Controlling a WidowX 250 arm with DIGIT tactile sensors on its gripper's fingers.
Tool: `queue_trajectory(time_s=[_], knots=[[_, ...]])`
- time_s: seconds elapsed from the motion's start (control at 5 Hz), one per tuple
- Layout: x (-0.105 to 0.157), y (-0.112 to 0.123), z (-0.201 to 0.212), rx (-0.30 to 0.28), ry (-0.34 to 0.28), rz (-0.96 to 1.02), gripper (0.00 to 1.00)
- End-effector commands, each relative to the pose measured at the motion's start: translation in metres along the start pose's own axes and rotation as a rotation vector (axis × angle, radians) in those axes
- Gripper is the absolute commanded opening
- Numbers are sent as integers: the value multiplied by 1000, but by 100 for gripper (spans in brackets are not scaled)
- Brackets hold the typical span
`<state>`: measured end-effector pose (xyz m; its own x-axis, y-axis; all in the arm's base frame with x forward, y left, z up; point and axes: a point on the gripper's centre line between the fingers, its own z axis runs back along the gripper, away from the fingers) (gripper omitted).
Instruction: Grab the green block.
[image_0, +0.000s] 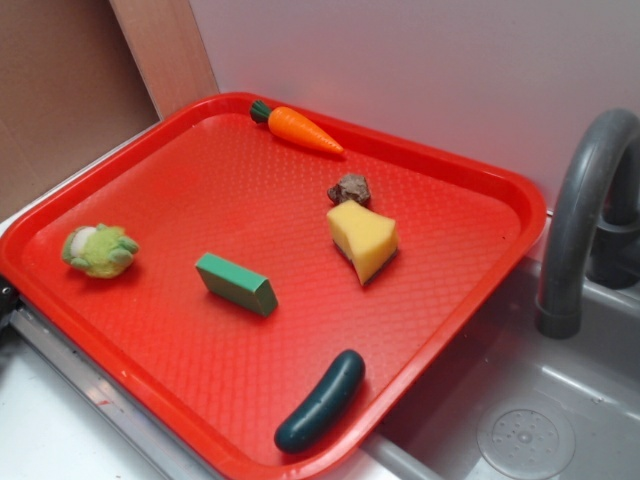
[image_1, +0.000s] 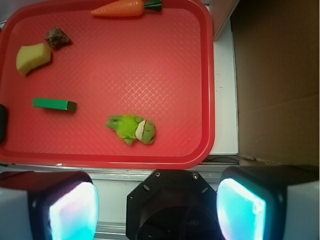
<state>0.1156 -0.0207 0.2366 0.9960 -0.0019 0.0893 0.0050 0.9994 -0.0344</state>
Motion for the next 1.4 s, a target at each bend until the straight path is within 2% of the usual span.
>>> queue_trajectory(time_s=[0.0,0.4,0.6,0.8,1.0,1.2], knots=[[0,0,0,0,0,0,100],[-5,-1,1,23,-13,2,100],[5,-3,-4,-17,-28,-211,100],[29,-14,-27,-71,13,-455,100],[43,-29,-41,-55,10,-708,100],[46,-64,-61,-32,-28,-961,100]])
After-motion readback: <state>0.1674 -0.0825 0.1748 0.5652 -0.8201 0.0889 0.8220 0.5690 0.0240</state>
